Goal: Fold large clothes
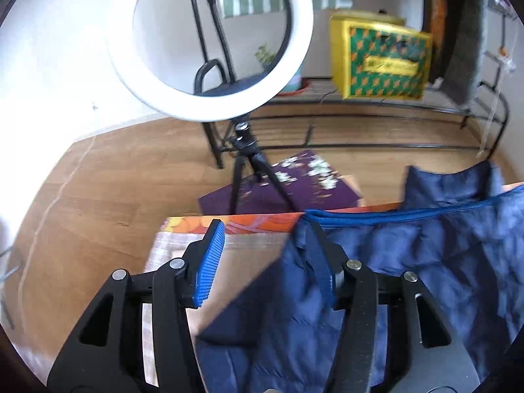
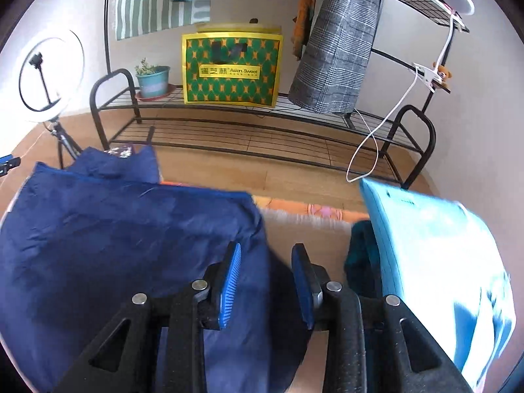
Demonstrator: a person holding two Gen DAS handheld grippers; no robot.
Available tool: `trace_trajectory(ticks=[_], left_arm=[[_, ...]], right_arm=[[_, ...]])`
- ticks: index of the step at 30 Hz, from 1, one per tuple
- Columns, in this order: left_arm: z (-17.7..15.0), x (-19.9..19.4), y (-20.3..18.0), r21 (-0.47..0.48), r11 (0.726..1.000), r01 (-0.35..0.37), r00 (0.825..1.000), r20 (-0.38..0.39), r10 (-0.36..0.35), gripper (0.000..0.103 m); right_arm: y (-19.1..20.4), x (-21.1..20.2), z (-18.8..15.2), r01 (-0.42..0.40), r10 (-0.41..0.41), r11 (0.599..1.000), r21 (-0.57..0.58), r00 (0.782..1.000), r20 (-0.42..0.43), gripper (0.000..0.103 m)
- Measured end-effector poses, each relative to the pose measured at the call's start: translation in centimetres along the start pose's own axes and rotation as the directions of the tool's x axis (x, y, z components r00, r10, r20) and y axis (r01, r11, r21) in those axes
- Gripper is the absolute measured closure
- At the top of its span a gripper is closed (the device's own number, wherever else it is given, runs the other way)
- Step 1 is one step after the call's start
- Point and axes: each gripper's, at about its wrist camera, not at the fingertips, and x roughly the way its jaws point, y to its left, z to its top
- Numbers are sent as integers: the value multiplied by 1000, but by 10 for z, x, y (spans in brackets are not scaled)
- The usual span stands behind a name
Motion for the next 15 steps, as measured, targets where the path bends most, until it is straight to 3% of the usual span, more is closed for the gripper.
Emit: trace_trajectory(ticks=[5, 10, 15], left_arm=[[-26, -52, -25, 101, 994, 41, 999, 23, -44, 49], [-58, -123, -44, 87, 977, 195, 980, 27, -198, 49], [-76, -193, -54, 82, 966, 244, 968, 45, -248, 49]], right_arm=[[17, -60, -31, -62, 62, 998, 8, 997, 36, 72], [28, -125, -55, -129, 123, 991, 47, 987, 104, 72], [38, -207, -72, -144, 135, 989, 27, 969, 205, 70]])
